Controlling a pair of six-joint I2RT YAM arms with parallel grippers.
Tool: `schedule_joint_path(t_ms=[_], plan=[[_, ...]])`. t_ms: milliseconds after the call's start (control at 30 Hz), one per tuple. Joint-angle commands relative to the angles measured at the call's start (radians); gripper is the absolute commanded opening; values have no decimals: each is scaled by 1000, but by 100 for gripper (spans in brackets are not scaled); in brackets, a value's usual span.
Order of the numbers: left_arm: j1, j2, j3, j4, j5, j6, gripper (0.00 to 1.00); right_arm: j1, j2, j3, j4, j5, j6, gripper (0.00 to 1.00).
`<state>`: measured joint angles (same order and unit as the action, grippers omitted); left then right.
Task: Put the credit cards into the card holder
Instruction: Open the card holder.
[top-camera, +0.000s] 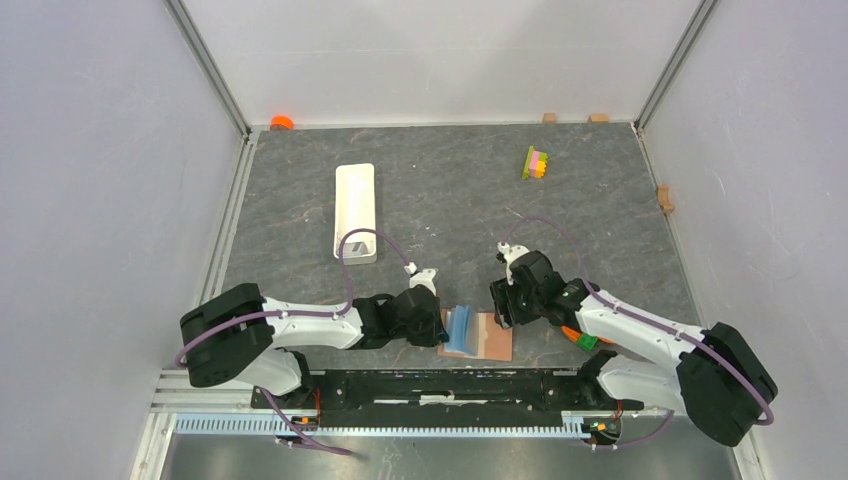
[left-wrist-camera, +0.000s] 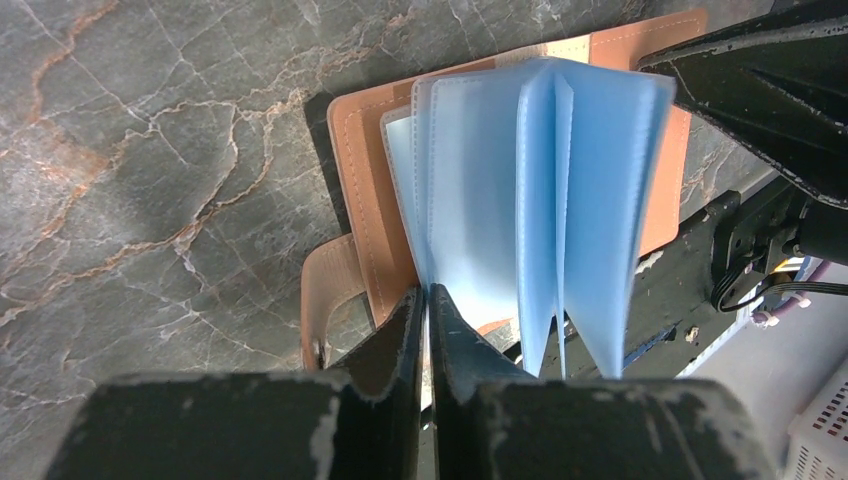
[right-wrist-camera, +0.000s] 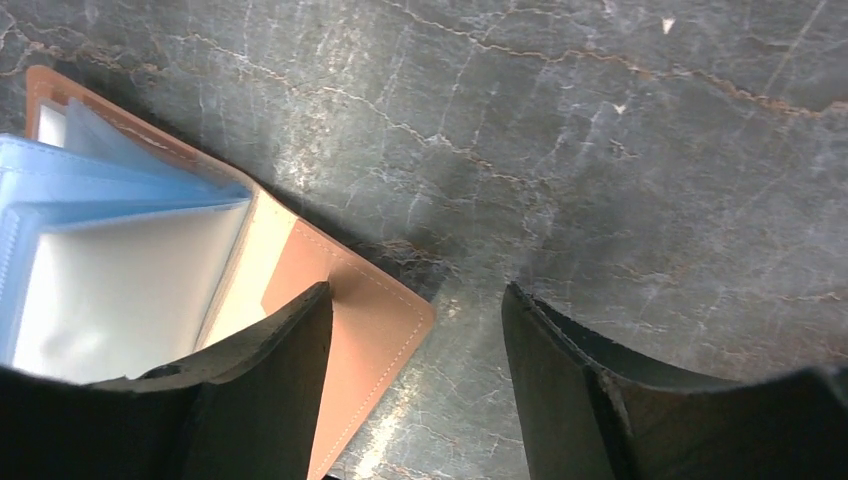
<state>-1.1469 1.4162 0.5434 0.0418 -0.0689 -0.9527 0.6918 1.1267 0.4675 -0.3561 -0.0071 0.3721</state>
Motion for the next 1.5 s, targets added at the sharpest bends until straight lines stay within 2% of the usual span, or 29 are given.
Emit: schedule_joint_path(t_ms=[0, 200, 400, 533, 633, 733, 833, 967, 1267, 1467], plan=[[-3, -8, 18, 35, -13, -2, 12, -2, -33, 1, -41, 71, 7, 69], [-3, -10, 32, 35, -12, 8, 12, -2, -167, 94, -61, 59, 57, 73], [-2, -19, 26, 44, -9, 8, 12, -2, -278, 120, 41, -80, 106, 68], [-3, -23, 20, 49, -10, 7, 12, 35, -279, 116, 117, -184, 132, 63], [-3, -26, 11, 60, -12, 0, 12, 152, -246, 132, 129, -106, 141, 65], [-2, -27, 7, 70, -8, -4, 12, 261, -186, 150, 84, 71, 163, 67], [-3, -29, 0, 76, -7, -5, 12, 322, -131, 148, 47, 216, 215, 70], [-3, -40, -10, 83, -9, -9, 12, 394, -69, 146, 30, 336, 259, 73], [-2, -49, -26, 111, -1, -8, 11, 490, 45, 146, 114, 356, 293, 82], [-3, -61, -42, 137, 3, -5, 11, 503, 109, 140, 122, 362, 311, 84]])
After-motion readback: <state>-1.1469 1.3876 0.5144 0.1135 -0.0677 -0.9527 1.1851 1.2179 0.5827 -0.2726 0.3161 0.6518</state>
